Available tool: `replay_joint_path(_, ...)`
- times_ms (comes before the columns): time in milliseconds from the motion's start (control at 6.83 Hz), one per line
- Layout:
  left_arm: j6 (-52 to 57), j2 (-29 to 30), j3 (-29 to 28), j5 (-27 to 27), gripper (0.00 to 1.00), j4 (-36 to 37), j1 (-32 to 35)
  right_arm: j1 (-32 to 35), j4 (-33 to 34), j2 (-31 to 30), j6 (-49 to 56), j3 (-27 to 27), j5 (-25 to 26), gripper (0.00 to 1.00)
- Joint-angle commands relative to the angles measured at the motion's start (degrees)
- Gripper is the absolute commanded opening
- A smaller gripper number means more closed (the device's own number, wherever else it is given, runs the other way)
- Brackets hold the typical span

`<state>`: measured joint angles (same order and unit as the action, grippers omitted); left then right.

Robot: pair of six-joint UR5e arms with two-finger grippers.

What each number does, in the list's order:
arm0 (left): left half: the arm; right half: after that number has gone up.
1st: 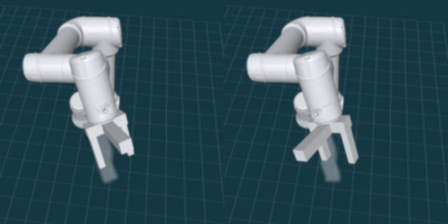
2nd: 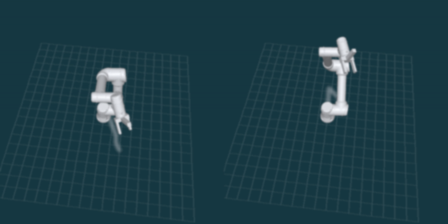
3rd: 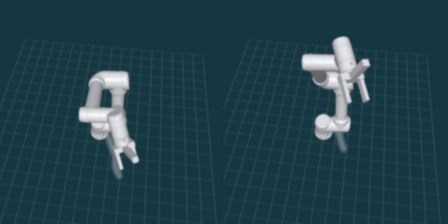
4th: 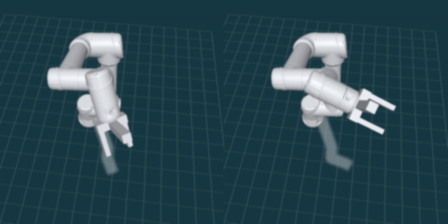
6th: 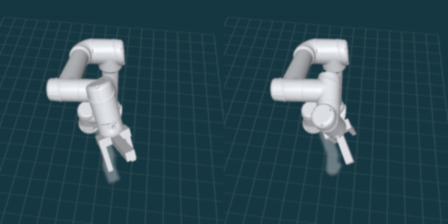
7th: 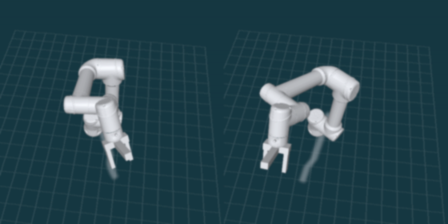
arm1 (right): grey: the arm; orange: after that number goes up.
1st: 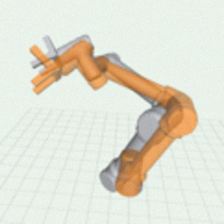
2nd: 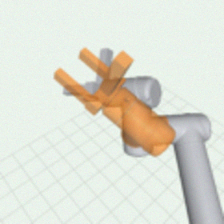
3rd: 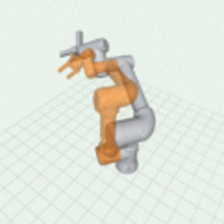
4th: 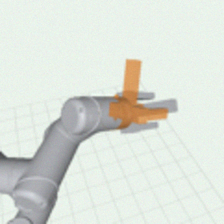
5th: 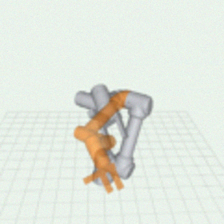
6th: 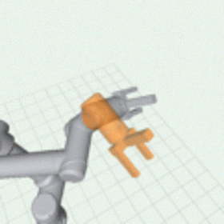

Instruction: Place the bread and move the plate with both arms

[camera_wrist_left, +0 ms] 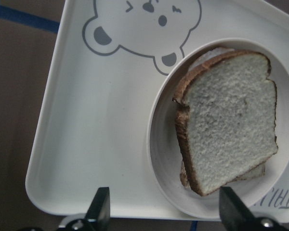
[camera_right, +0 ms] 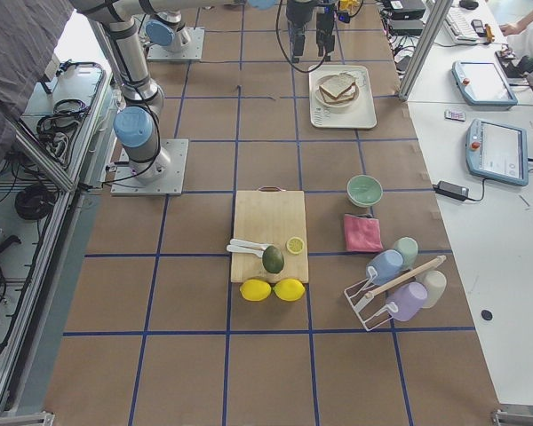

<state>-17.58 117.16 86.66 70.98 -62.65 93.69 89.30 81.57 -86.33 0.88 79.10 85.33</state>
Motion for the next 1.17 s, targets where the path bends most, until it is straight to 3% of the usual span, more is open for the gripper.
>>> replay_joint_path(0, 0.6, -10.9, 0.2, 2.2, 1.00, -15.7, 0.1, 0.0, 0.1, -0.1, 0.0, 0.0, 0.0, 1.00)
replay_joint_path(439, 5.3, -23.7, 0.8, 8.5, 1.00, -31.9, -0.1, 0.1, 0.1, -0.1, 0.0, 0.0, -0.2, 1.00)
replay_joint_path(732, 12.7, -27.0, 1.3, 17.8, 1.00, -32.8, -0.7, 0.1, 0.1, 0.0, 0.0, 0.0, -0.1, 1.00)
replay_joint_path(1024, 18.4, -27.6, 2.4, 17.9, 1.00, -32.0, -2.0, 0.1, 0.1, 0.0, 0.0, 0.1, -0.1, 1.00)
